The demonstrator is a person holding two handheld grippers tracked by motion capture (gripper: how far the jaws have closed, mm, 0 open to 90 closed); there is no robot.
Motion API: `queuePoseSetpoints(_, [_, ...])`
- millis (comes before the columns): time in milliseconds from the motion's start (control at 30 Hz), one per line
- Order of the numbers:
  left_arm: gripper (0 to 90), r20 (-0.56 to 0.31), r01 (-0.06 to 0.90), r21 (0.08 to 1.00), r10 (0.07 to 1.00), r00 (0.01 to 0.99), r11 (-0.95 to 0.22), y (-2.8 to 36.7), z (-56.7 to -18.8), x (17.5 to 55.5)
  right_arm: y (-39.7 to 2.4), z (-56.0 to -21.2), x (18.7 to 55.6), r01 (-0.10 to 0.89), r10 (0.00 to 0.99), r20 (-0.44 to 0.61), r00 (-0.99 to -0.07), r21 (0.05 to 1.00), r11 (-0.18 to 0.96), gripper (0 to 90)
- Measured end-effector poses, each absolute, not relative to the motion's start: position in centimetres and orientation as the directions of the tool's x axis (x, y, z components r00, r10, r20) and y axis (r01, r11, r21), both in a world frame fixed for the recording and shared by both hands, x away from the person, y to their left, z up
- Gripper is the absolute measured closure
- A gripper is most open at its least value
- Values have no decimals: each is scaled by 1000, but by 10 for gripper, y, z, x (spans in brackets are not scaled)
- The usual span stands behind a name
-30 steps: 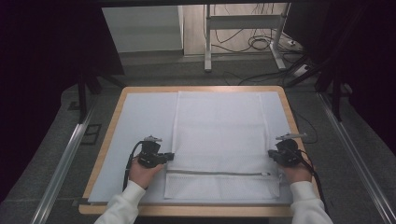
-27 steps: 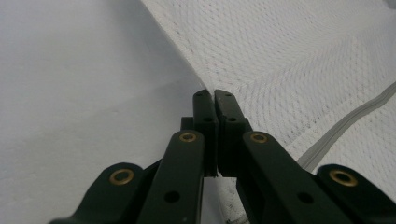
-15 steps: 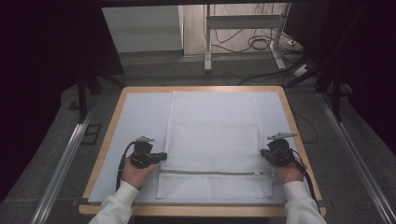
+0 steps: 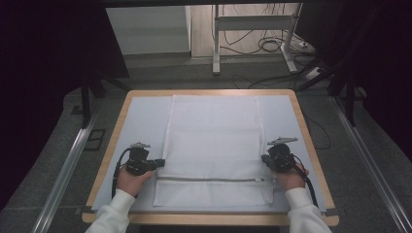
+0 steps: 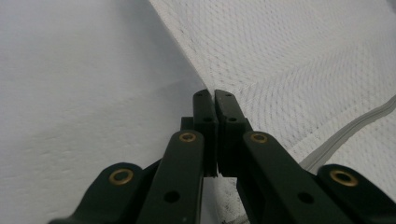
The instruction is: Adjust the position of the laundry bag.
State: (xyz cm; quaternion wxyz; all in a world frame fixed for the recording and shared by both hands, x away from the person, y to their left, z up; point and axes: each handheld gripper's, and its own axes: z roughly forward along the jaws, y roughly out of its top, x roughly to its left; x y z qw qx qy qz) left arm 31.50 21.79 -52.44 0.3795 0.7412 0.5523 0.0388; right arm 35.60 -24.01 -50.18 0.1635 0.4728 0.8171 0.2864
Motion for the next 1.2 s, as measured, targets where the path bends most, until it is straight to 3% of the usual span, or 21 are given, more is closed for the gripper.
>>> queuePoseSetpoints(967, [877, -346, 802, 590, 867, 359, -96, 231, -528, 313, -229, -503, 357, 661, 840, 15, -543, 625, 416, 871])
queuePoseSetpoints(1067, [803, -330, 793, 601, 873, 360, -100, 232, -526, 312, -231, -502, 356, 660, 842, 18, -540, 630, 409, 814])
queuePoseSetpoints(1133, [652, -322, 801, 585, 872, 369, -123, 231, -523, 312, -233, -501, 356, 659, 848, 21, -529, 640, 396, 663])
queuePoseSetpoints(1200, [558, -307, 785, 610, 880, 362, -110, 233, -513, 311, -237, -499, 355, 654, 857, 26, -515, 659, 373, 570])
